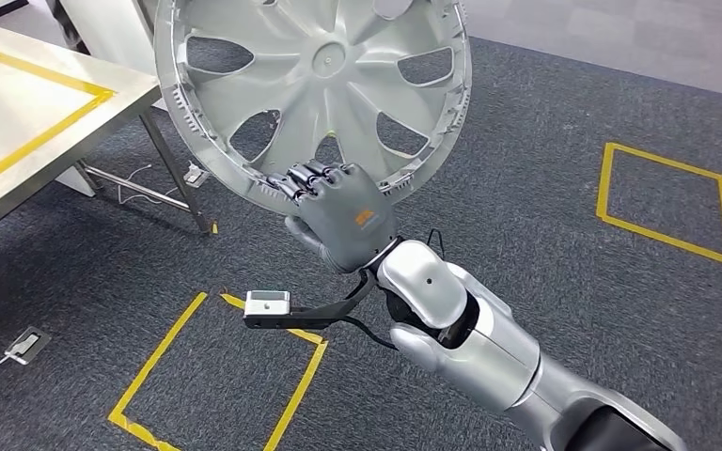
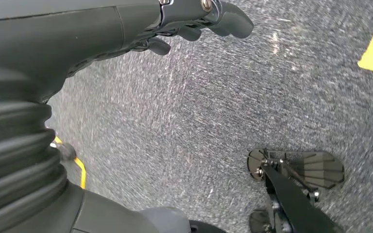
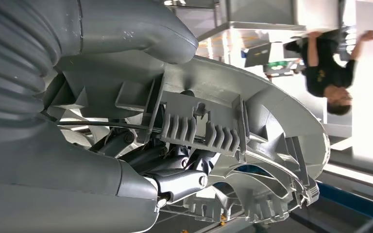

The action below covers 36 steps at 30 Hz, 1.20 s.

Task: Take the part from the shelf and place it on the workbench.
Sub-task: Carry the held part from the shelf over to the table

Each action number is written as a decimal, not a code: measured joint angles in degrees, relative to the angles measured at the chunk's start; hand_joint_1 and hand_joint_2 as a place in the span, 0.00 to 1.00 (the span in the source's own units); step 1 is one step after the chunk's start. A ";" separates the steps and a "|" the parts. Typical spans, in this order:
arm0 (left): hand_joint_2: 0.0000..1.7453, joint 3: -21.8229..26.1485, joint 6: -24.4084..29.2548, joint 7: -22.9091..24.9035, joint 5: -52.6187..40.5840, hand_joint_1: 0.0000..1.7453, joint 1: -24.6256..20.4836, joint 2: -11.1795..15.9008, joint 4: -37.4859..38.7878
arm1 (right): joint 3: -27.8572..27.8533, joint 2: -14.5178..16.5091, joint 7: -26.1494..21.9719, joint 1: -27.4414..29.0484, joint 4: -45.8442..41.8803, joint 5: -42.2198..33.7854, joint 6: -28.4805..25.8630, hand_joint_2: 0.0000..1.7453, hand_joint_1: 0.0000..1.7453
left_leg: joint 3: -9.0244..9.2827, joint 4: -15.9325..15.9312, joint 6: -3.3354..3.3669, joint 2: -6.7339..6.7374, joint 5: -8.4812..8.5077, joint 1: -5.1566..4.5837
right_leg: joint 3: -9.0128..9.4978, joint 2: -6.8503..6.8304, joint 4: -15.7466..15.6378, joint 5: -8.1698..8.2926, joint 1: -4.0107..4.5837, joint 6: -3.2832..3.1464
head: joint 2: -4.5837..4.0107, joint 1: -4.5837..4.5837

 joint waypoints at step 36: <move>1.00 1.04 1.55 0.33 0.72 0.00 0.25 0.16 0.06 | 0.03 1.95 -0.44 -1.09 0.59 0.50 0.39 1.00 1.00 | -1.97 0.74 -2.01 -0.14 0.46 0.43 | 1.94 -1.22 -3.31 0.58 0.00 -1.09 | 0.00 -0.20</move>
